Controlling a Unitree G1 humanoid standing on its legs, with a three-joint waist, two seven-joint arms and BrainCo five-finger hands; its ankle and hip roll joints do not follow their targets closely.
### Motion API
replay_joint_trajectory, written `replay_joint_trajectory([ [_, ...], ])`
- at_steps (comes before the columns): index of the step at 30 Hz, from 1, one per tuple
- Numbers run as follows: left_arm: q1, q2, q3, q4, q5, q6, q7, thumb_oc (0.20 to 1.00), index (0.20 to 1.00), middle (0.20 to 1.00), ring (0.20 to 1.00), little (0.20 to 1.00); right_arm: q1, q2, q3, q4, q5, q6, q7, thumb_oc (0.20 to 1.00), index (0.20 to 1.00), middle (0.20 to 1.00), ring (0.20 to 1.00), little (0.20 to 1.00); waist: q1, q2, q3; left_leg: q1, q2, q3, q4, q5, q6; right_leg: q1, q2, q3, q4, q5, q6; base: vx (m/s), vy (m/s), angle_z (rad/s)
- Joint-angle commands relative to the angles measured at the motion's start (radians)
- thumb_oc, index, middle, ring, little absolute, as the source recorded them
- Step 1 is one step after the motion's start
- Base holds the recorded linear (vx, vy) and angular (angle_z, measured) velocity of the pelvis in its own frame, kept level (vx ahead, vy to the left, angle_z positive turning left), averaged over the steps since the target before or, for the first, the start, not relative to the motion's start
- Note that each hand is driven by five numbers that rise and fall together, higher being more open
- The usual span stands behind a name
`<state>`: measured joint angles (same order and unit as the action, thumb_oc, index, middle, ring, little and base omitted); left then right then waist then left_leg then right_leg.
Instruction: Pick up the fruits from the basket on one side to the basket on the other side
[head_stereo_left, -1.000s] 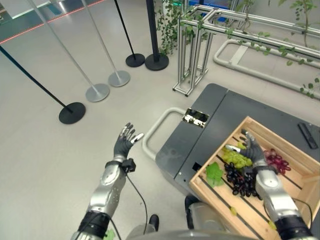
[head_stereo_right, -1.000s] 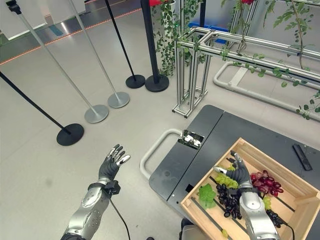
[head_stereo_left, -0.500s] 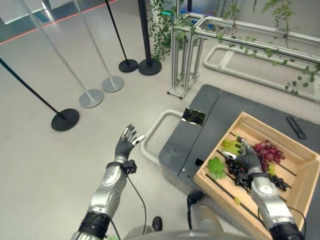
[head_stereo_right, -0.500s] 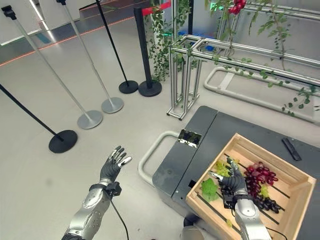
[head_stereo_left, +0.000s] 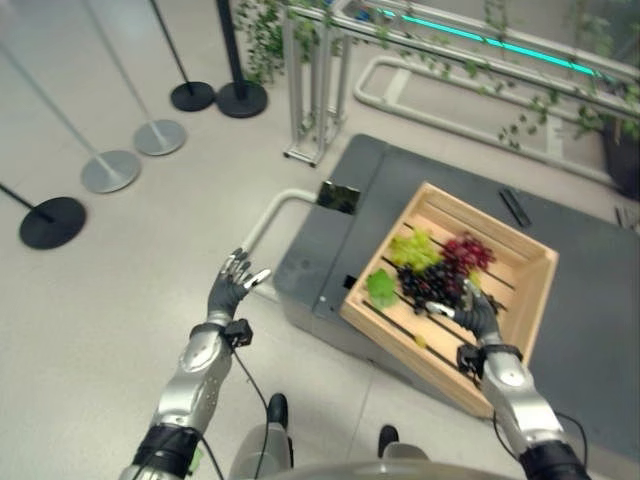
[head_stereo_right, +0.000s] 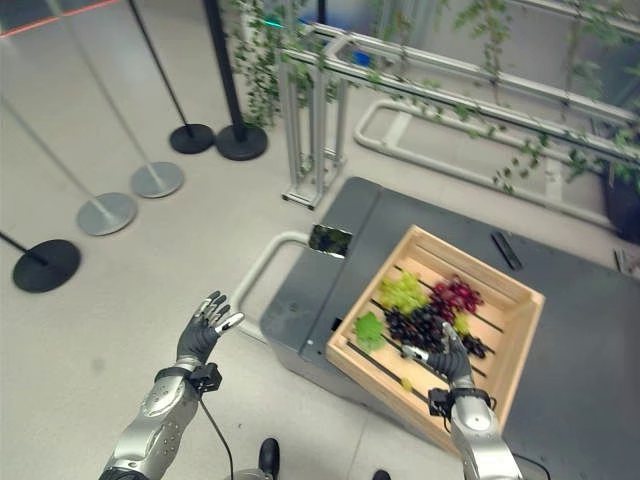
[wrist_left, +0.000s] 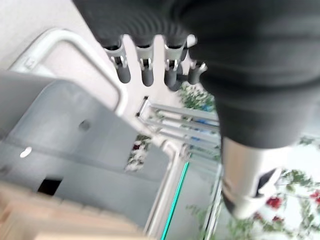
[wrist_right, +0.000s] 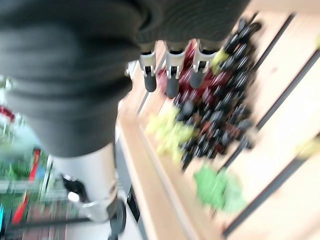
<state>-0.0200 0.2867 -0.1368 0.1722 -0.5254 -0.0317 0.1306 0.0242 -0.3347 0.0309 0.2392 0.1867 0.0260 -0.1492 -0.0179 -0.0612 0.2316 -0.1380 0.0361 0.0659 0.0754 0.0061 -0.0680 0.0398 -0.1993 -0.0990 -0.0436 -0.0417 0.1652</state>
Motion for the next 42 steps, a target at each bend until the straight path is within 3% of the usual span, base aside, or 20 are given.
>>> replay_joint_trajectory([
  [1,-0.017,0.009,0.021,-0.082,-0.006,-0.049,0.006,1.0,1.0,1.0,1.0,1.0,0.025,-0.022,-0.045,-0.079,-0.016,-0.034,-0.014,1.0,1.0,1.0,1.0,1.0,-0.006,-0.011,-0.012,-0.028,0.015,-0.032,0.006,-0.057,-0.02,-0.043,-0.026,0.009,0.047,-0.053,0.027,-0.09,-0.144,-0.07],
  [11,-0.019,0.0,0.013,-0.088,-0.014,-0.058,0.043,1.0,1.0,1.0,1.0,1.0,-0.023,-0.079,-0.041,-0.049,-0.066,-0.018,-0.061,1.0,1.0,1.0,1.0,1.0,-0.004,0.017,0.061,-0.072,0.064,-0.075,-0.029,0.001,-0.068,-0.063,0.015,-0.02,0.007,-0.065,0.002,-0.07,-0.102,0.04],
  [16,-0.016,0.008,-0.022,-0.088,-0.024,-0.052,0.015,1.0,1.0,1.0,1.0,1.0,-0.131,-0.176,-0.02,0.039,-0.097,0.007,-0.064,1.0,1.0,1.0,1.0,1.0,0.014,0.025,0.108,-0.103,0.07,-0.087,-0.035,0.025,-0.082,-0.092,0.021,-0.033,0.01,-0.059,-0.002,-0.07,-0.042,0.07],
  [20,-0.024,0.038,-0.07,-0.104,-0.04,-0.047,-0.005,1.0,1.0,1.0,1.0,1.0,-0.322,-0.314,0.067,0.191,-0.134,0.033,-0.064,1.0,1.0,1.0,1.0,1.0,0.038,0.036,0.15,-0.131,0.071,-0.098,-0.041,0.041,-0.085,-0.129,0.027,-0.041,0.022,-0.05,-0.003,-0.06,-0.012,0.11],
  [25,-0.054,0.059,-0.11,-0.106,-0.03,-0.053,-0.001,1.0,1.0,1.0,1.0,1.0,-0.497,-0.38,0.174,0.341,-0.156,0.044,-0.065,1.0,1.0,1.0,1.0,1.0,0.059,0.049,0.193,-0.156,0.07,-0.102,-0.039,0.051,-0.089,-0.165,0.027,-0.046,0.04,-0.044,-0.005,-0.02,0.016,0.05],
  [35,-0.095,0.07,-0.149,-0.109,-0.04,-0.072,0.016,1.0,1.0,1.0,1.0,1.0,-0.754,-0.479,0.317,0.674,-0.175,0.066,-0.079,1.0,1.0,1.0,1.0,1.0,0.088,0.056,0.285,-0.212,0.064,-0.114,-0.024,0.066,-0.09,-0.229,0.03,-0.056,0.081,-0.044,-0.009,-0.02,0.005,0.07],
  [42,-0.121,0.064,-0.166,-0.099,-0.043,-0.081,0.024,1.0,1.0,1.0,1.0,1.0,-0.812,-0.505,0.354,0.831,-0.171,0.065,-0.069,1.0,1.0,1.0,1.0,1.0,0.094,0.063,0.288,-0.256,0.06,-0.123,-0.017,0.072,-0.091,-0.273,0.03,-0.065,0.095,-0.047,-0.013,0.0,-0.005,0.04],
])
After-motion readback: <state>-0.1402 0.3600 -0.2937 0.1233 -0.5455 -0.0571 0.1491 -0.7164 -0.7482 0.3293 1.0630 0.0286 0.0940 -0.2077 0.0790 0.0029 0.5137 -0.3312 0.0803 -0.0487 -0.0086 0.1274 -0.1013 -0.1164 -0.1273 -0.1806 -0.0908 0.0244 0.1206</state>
